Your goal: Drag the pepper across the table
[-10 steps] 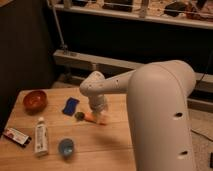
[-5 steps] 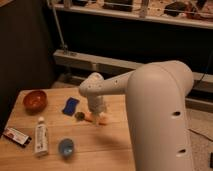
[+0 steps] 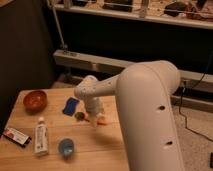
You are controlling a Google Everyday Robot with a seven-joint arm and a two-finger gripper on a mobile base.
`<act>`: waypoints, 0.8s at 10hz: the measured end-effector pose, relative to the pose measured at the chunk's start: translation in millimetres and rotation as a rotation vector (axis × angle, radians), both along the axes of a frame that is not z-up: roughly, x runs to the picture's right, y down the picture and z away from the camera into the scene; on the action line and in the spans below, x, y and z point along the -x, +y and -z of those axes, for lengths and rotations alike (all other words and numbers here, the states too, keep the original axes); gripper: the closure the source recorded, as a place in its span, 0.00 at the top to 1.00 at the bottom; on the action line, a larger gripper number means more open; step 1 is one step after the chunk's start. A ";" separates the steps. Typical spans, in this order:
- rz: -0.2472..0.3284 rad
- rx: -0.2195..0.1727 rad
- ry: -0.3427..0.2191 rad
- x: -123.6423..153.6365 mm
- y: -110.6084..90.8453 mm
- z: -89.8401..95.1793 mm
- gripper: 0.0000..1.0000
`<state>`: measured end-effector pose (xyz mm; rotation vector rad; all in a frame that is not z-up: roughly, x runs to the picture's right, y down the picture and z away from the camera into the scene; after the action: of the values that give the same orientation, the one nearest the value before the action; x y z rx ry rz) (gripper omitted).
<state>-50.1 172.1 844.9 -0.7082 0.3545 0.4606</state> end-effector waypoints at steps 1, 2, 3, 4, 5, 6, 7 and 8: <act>0.011 -0.001 0.004 1.5 -0.5 -2.1 0.65; 0.014 -0.001 0.008 1.6 -0.8 -2.8 0.65; 0.016 -0.001 0.011 2.7 -1.2 -3.6 0.65; 0.017 -0.001 0.014 3.6 -1.8 -4.0 0.63; 0.018 -0.003 0.016 3.5 -3.1 -4.3 0.54; 0.018 -0.002 0.019 3.7 -3.3 -4.6 0.51; 0.017 -0.001 0.021 3.4 -3.3 -4.6 0.51; 0.015 0.000 0.026 2.4 -3.6 -4.8 0.51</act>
<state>-52.6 168.5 849.6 -0.6998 0.3844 0.4556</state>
